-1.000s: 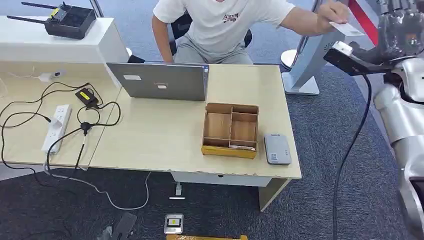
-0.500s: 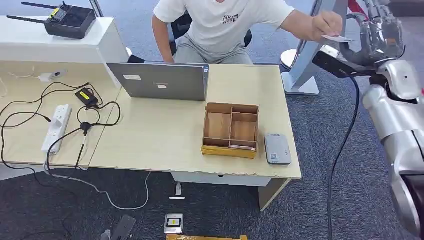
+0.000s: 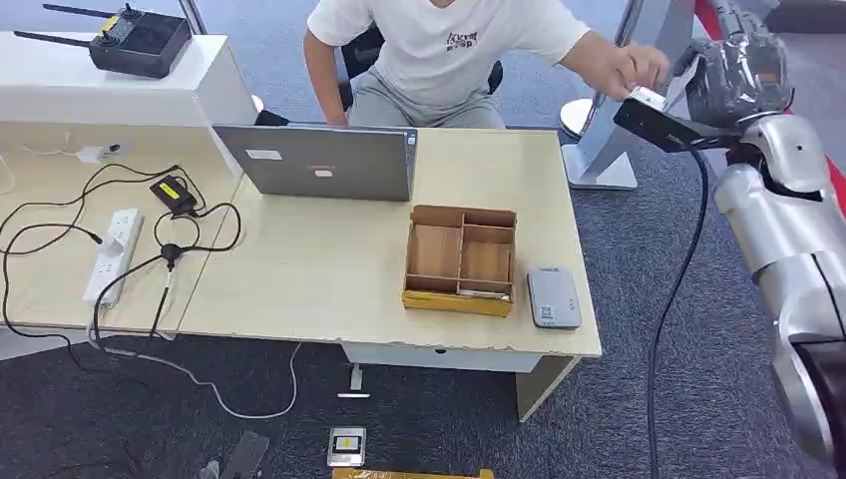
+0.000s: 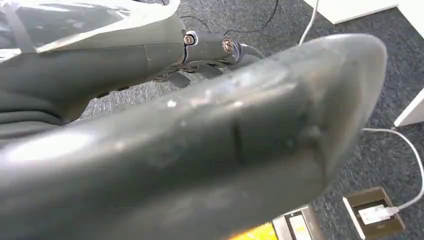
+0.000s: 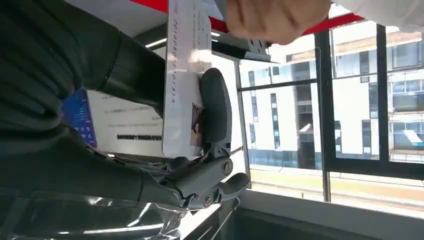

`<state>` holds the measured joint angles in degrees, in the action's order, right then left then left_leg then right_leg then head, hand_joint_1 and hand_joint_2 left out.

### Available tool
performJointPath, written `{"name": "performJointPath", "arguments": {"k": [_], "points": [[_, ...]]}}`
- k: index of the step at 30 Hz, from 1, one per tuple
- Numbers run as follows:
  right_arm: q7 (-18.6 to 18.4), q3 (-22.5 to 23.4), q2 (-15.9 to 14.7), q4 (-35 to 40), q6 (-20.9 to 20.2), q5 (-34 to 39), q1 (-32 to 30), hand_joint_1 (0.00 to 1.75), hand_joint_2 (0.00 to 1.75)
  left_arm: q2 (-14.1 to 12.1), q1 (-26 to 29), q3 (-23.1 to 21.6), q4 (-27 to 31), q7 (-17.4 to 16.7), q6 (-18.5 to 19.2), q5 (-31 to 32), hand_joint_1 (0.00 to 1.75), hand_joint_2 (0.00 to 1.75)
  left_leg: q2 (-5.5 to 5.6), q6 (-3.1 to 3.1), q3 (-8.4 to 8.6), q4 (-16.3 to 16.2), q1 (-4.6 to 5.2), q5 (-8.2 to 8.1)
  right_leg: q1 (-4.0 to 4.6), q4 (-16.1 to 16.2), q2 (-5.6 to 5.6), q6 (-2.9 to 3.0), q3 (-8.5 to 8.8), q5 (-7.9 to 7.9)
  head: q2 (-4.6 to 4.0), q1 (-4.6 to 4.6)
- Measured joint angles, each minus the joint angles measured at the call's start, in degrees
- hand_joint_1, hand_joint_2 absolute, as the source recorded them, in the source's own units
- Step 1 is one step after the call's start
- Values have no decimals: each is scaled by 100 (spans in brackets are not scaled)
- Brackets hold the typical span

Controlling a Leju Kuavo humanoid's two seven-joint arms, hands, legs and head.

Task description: Pass the card to the sensor for recognition and then transmit it.

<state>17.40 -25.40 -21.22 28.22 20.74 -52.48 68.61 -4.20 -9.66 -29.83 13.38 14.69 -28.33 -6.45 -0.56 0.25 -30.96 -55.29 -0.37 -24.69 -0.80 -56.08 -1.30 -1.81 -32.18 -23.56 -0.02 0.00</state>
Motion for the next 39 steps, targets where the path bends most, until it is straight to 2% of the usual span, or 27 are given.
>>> {"name": "performJointPath", "arguments": {"k": [4, 7, 15, 28, 39], "points": [[2, -11, -4, -15, -31, 195, -32, 175, 175, 0, 21, 0, 0, 39, -50, -92, 0, 0, -1, 0, 1, -1, 0, 0, 0, 1, 0, -1, 0, 1, 0, 2], [2, -20, -39, 4, -229, 350, -144, 175, 175, 0, 54, 0, 0, 85, -101, -181, 0, 0, -1, 0, 2, -1, 0, 0, 0, 2, 0, -1, 0, 1, 0, 0], [-234, -68, -188, 304, -693, 800, -904, 175, 175, -24, 150, 0, 0, 144, -131, -367, 0, 0, 0, 0, 2, -1, -1, 0, 1, 2, 0, -1, 0, 1, 0, 2], [-1060, -125, -592, 1801, -1307, 1364, -2576, 175, 175, -61, 171, 0, -2, 105, -118, -487, 0, 0, 1, -1, 0, 0, -1, -1, 1, 3, 0, -1, 1, 1, 0, 0], [-1311, -122, -706, 2892, -1521, 1301, -3431, 175, 175, -85, 167, -11, -2, 94, -118, -496, 0, 0, 0, -1, 1, 0, -1, -1, 1, 2, 0, -1, 0, 1, 0, 2]]}}
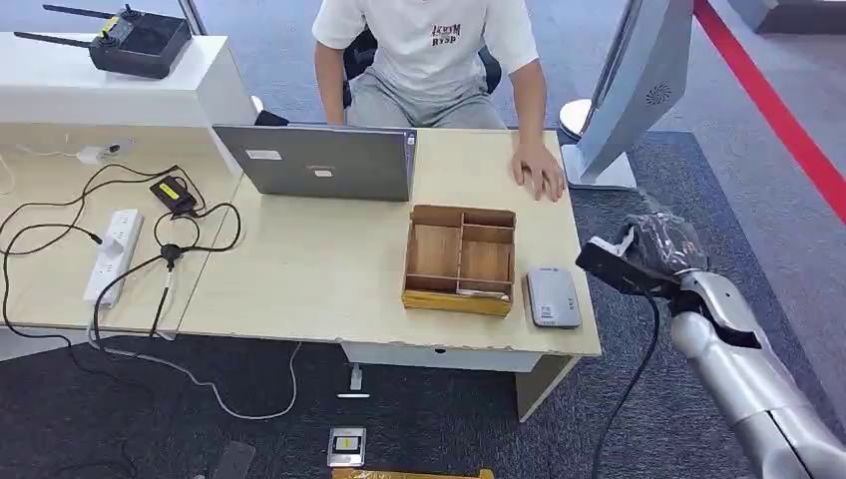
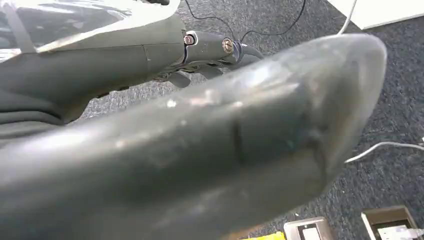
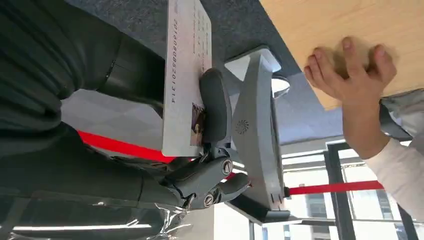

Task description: Pass the card to the sensor for recognition and then transmit it.

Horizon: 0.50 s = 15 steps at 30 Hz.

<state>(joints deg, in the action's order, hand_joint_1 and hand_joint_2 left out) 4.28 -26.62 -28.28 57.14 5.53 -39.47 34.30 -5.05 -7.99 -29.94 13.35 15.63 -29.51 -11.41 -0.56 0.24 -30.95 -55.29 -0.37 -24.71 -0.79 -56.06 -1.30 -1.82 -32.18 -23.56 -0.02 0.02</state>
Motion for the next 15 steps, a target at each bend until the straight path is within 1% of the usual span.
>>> {"name": "performJointPath", "arguments": {"k": [8, 11, 15], "points": [[-7, -2, 2, 339, -74, -31, -136, 175, 175, -2, -4, -46, 0, 0, -9, 15, 0, 0, 0, 0, 0, 0, 0, 0, 0, 0, 0, 0, 1, 0, 0, -2], [-50, -50, 72, 404, -131, -107, -197, 175, 175, -2, -30, -92, 0, -26, -15, 76, 0, 0, 0, 0, 0, 0, 0, 0, 0, 0, 0, 0, 1, 0, 0, 0], [-33, -140, 225, 393, -74, -188, -252, 175, 175, -2, -105, -142, 0, -129, -7, 164, 0, 0, 0, 0, 0, 0, -1, 0, 0, -1, 0, 0, 1, 0, 0, 0]]}}
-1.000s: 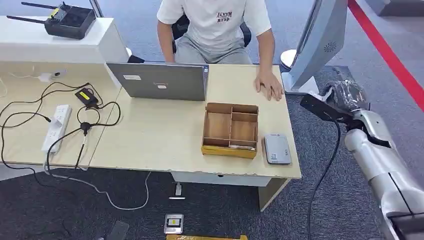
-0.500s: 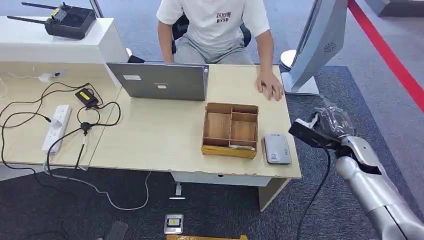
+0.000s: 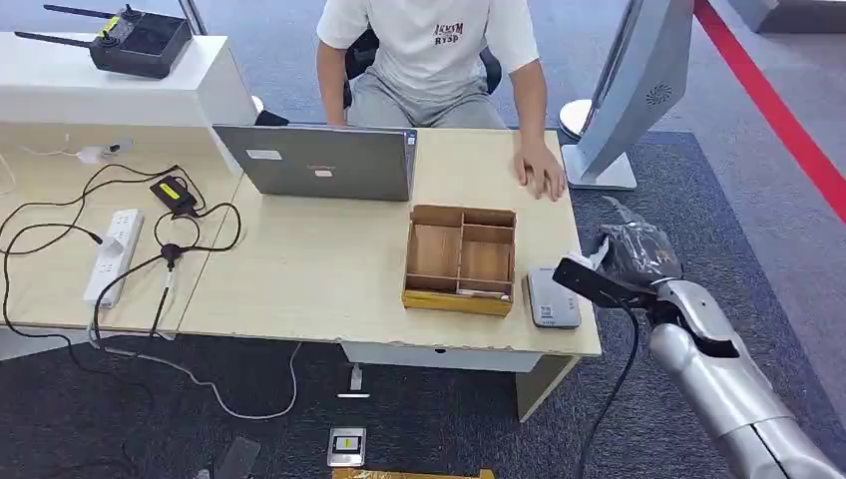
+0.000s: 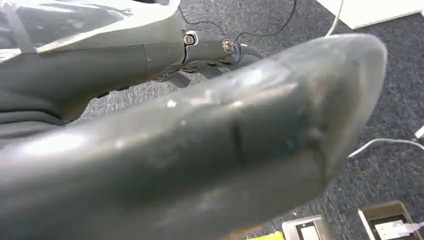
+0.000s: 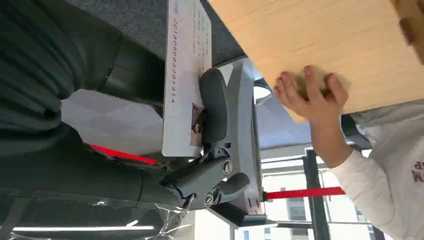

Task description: Pass the card to the sensor for recognition and then transmit it.

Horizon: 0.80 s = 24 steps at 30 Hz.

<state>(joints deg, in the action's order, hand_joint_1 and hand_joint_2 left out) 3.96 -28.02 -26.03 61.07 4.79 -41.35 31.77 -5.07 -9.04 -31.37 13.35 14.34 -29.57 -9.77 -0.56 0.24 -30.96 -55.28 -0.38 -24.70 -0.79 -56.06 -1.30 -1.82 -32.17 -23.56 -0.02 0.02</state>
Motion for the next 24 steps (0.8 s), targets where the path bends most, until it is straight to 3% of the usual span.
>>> {"name": "performJointPath", "arguments": {"k": [12, 24], "points": [[385, -149, 356, -736, 321, 79, 68, 175, 175, -2, -65, -142, 2, -79, 24, 0, 0, 0, 0, 0, -2, 0, 1, 0, -1, 1, 0, 0, 0, 0, 0, 0], [485, -199, 544, -1493, 391, 114, 259, 175, 175, -2, -19, -177, 2, -55, 24, -92, 0, 0, 0, 0, -2, 0, 0, 0, 0, 0, 0, 0, -1, 0, 0, -2]]}}
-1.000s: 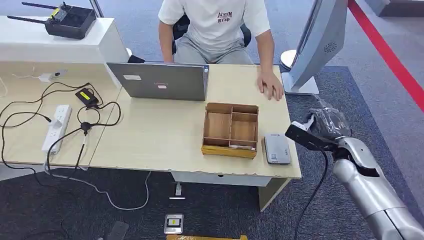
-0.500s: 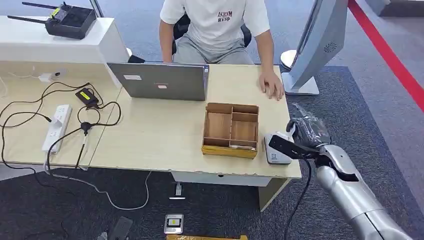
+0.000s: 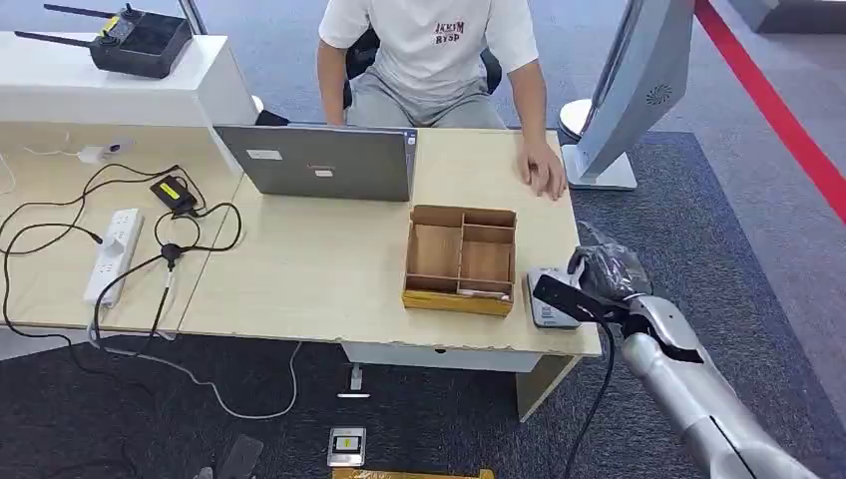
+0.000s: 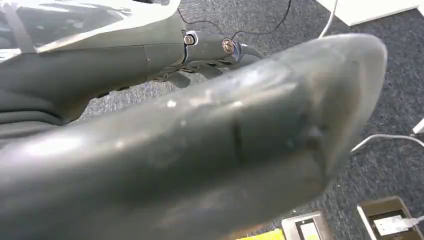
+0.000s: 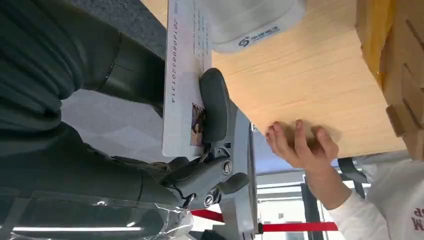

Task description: Pass the card to the sensor for recognition and then transmit it.

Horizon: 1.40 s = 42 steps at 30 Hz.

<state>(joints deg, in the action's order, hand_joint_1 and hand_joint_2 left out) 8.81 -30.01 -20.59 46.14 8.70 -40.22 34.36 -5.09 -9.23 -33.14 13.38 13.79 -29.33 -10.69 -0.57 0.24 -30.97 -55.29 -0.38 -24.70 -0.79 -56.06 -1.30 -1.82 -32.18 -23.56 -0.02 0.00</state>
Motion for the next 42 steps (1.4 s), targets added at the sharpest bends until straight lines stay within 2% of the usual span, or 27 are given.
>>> {"name": "performJointPath", "arguments": {"k": [16, 42], "points": [[22, 0, 57, -534, 96, 105, 62, 175, 175, -4, -4, -63, 0, -9, 0, 18, 0, 0, 0, 0, 2, 0, 0, 0, 0, 0, 0, 0, 0, 0, 0, 2], [63, -52, 155, -584, 88, 153, 30, 175, 175, -7, -4, -105, 6, -6, -9, 33, 0, 0, -1, 0, 2, 0, 0, 0, 0, 0, 0, 0, 1, 0, 0, 0]]}}
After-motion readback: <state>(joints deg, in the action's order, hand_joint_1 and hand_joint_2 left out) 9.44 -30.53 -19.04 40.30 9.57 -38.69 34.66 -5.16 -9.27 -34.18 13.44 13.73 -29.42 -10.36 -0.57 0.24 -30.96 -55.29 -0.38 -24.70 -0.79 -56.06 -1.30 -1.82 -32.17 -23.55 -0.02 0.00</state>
